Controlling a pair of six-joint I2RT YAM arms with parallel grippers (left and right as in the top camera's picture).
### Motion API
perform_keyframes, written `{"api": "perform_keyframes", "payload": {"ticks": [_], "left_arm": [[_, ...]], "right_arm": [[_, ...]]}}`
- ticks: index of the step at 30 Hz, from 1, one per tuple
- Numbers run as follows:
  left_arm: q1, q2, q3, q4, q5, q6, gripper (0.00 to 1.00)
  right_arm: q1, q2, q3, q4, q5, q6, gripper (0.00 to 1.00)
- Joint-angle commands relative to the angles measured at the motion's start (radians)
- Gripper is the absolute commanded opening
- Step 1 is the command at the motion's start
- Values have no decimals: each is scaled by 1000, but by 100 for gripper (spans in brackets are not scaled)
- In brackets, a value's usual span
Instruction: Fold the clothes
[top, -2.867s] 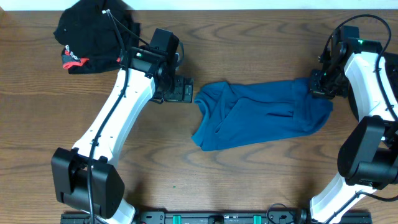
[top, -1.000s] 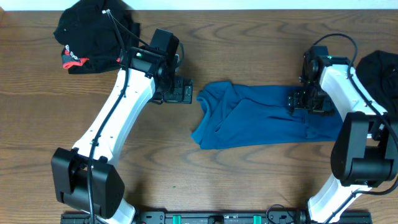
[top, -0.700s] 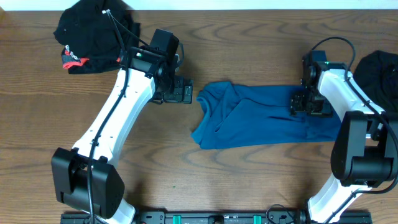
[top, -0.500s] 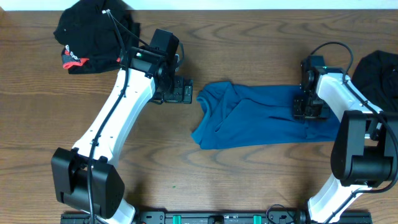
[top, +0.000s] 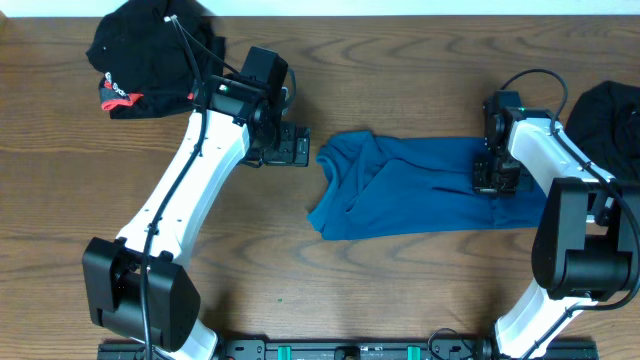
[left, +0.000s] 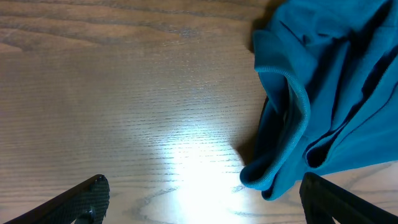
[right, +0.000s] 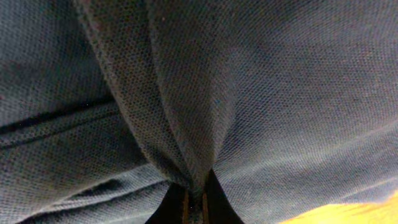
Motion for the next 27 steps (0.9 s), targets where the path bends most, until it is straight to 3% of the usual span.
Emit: {"api": "perform_keyframes", "payload": {"ticks": [1, 18, 27], "left_arm": [[4, -5, -6, 0, -8, 9, 98], [4, -5, -6, 0, -9, 10, 98], [4, -5, -6, 0, -9, 10, 98]], "right_arm": [[14, 11, 21, -28, 31, 13, 1], [124, 11, 206, -233, 1, 14, 1], [190, 11, 216, -240, -126, 13, 1]]}}
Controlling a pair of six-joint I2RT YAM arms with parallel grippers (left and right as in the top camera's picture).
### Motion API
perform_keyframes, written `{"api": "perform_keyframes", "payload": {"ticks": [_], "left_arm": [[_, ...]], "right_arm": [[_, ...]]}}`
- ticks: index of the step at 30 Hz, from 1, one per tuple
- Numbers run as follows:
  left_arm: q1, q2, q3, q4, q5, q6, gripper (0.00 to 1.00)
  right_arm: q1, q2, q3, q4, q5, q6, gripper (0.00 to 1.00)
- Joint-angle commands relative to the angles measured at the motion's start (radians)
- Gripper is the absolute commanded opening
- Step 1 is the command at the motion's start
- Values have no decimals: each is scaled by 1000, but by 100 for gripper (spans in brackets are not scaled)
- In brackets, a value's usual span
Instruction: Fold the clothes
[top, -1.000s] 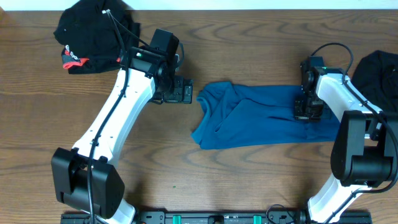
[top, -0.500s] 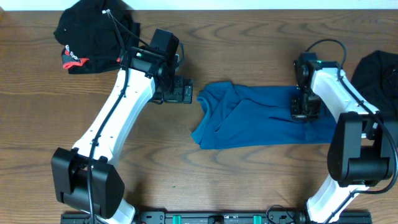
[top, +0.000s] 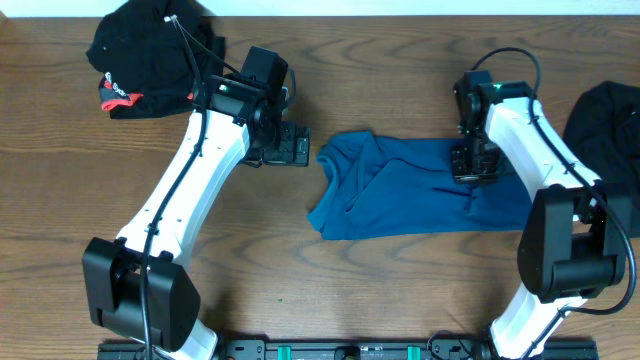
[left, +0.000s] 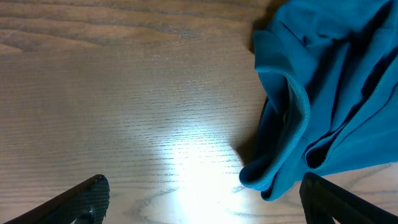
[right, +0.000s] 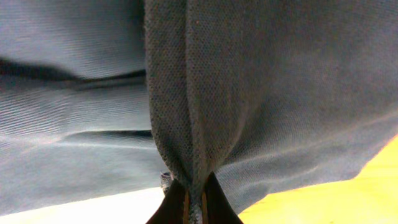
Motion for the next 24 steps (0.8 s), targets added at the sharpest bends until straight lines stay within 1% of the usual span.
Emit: {"api": "perform_keyframes", "payload": {"ticks": [1, 12, 13, 14, 15, 17, 18, 19, 20, 24], "left_arm": [[5, -5, -6, -2, -9, 10, 98], [4, -5, -6, -2, -9, 10, 98], [4, -5, -6, -2, -9, 10, 98], [4, -5, -6, -2, -9, 10, 98], [4, -5, -6, -2, -9, 10, 98], [4, -5, -6, -2, -9, 10, 98], [4, -5, -6, -2, -9, 10, 98], [4, -5, -6, -2, -9, 10, 98], [4, -5, -6, -2, -9, 10, 98], [5, -5, -6, 2, -11, 9, 98]], "right_arm": [[41, 11, 22, 0, -58, 11, 1], [152, 11, 22, 16, -139, 11, 1], [158, 11, 22, 18, -144, 11, 2], [163, 11, 22, 18, -144, 11, 4], [167, 11, 22, 18, -144, 11, 10], [172, 11, 22, 16, -143, 11, 46], [172, 11, 22, 15, -143, 11, 54], [172, 11, 22, 14, -142, 11, 59], [171, 11, 22, 14, -142, 11, 63], [171, 11, 31, 2, -143, 26, 65]]}}
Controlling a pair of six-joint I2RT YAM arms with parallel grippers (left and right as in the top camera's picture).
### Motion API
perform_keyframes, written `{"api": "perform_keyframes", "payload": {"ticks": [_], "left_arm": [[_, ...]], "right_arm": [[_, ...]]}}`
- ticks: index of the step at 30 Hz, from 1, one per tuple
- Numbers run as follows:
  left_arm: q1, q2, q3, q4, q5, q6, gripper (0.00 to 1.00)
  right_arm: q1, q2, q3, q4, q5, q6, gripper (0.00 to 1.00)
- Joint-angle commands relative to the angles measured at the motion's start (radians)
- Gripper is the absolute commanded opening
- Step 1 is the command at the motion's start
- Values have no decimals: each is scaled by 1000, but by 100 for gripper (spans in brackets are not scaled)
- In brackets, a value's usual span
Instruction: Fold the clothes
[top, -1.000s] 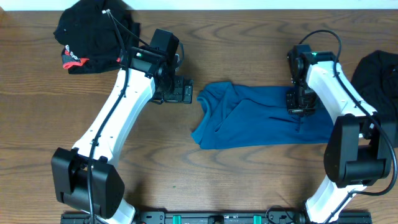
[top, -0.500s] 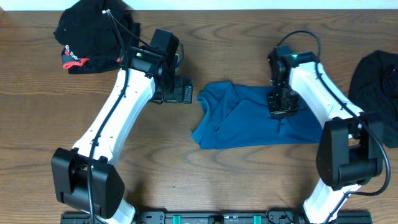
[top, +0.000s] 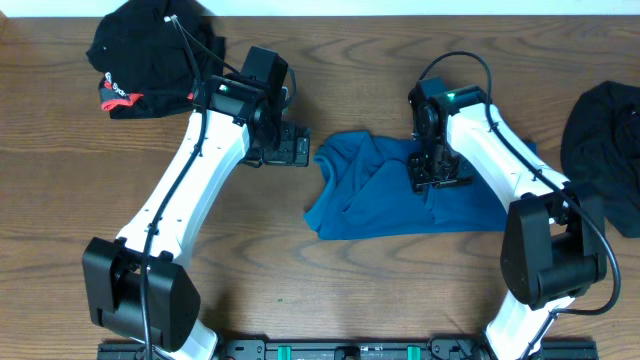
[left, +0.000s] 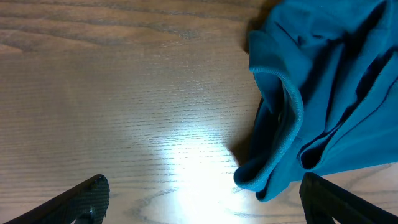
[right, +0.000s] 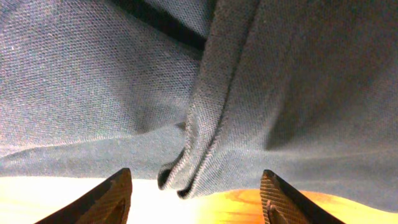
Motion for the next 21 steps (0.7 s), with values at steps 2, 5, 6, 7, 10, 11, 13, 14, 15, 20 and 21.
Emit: {"api": "perform_keyframes", "payload": {"ticks": [2, 5, 6, 7, 10, 11, 13, 14, 15, 20, 21], "left_arm": [[5, -5, -6, 5, -25, 6, 98], [5, -5, -6, 3, -96, -62, 98], [5, -5, -6, 0, -125, -91, 98], [6, -5, -6, -4, -153, -122, 98], [16, -5, -13, -6, -165, -165, 98], [20, -4, -19, -2, -164, -174, 98], [23, 0, -37, 10, -161, -175, 98], [23, 3, -49, 18, -157, -174, 98], [23, 7, -61, 26, -138, -174, 98], [22, 21, -163, 154, 146, -92, 98], [22, 21, -183, 184, 167, -92, 98]], "right_arm": [[8, 11, 44, -28, -1, 24, 69], [8, 11, 90, -72, 40, 33, 91], [8, 11, 112, -92, 65, 37, 99], [7, 11, 135, -111, 95, 51, 99], [0, 11, 193, -153, 141, 59, 99], [-6, 11, 210, -162, 145, 59, 99], [-21, 11, 237, -168, 145, 60, 99], [-31, 11, 245, -167, 145, 66, 99], [-44, 11, 254, -167, 144, 71, 99], [-127, 11, 277, -169, 140, 77, 99], [-143, 11, 277, -172, 140, 77, 99]]}}
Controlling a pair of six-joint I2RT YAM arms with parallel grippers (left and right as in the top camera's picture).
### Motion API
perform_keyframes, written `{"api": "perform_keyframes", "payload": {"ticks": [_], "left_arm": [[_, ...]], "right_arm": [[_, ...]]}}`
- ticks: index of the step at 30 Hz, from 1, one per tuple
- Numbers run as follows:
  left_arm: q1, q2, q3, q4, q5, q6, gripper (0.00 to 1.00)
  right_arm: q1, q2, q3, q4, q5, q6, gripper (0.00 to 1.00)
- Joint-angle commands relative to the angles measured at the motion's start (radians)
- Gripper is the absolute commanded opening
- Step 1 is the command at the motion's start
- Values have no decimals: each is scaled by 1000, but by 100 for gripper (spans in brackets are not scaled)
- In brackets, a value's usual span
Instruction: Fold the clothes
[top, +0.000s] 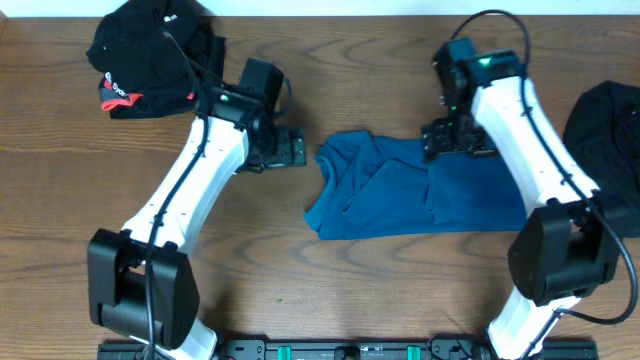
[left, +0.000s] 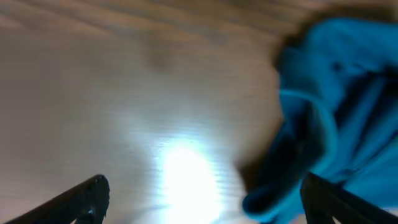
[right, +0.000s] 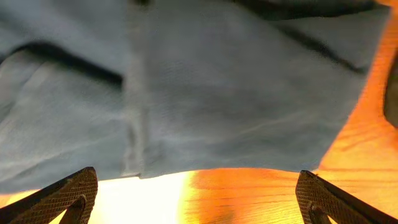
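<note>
A blue garment (top: 420, 190) lies crumpled in the middle of the wooden table (top: 300, 270), its right part doubled over toward the left. My right gripper (top: 458, 140) hangs open over its far edge; the right wrist view shows the cloth (right: 217, 81) below and nothing between the fingers (right: 74, 193). My left gripper (top: 285, 148) stands open just left of the garment's collar end. The left wrist view is blurred, with the blue cloth (left: 336, 124) at its right and bare wood between the fingertips (left: 93, 193).
A black garment with red trim (top: 150, 50) is heaped at the far left corner. Another black garment (top: 605, 120) lies at the right edge. The arms' bases stand along the near edge.
My right gripper has left the middle of the blue garment for its far edge, further from the cloth and opened wider. The left gripper has shifted slightly, and its view is blurred.
My right gripper was shut on the blue garment's right end. It then held that cloth further left, over the garment. Then it was open with the fold let go in the middle. Now it hangs clear, and the garment lies shorter. The left gripper stayed open beside the collar.
</note>
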Motion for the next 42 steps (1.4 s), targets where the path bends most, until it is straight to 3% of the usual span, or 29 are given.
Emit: {"api": "perform_keyframes", "payload": {"ticks": [1, 8, 12, 22, 42], "left_arm": [[2, 16, -67, 65, 167, 34, 98], [2, 27, -145, 235, 286, 37, 98], [2, 80, -146, 250, 296, 37, 98], [1, 217, -146, 310, 507, 53, 98], [-45, 278, -146, 316, 525, 56, 98]], "right_arm": [[-63, 11, 23, -10, 25, 23, 99], [-151, 11, 23, -34, 21, 23, 99], [-170, 11, 23, -29, -6, 22, 99], [-169, 11, 23, -26, -5, 11, 99], [-169, 11, 23, -18, -14, 11, 99]]}}
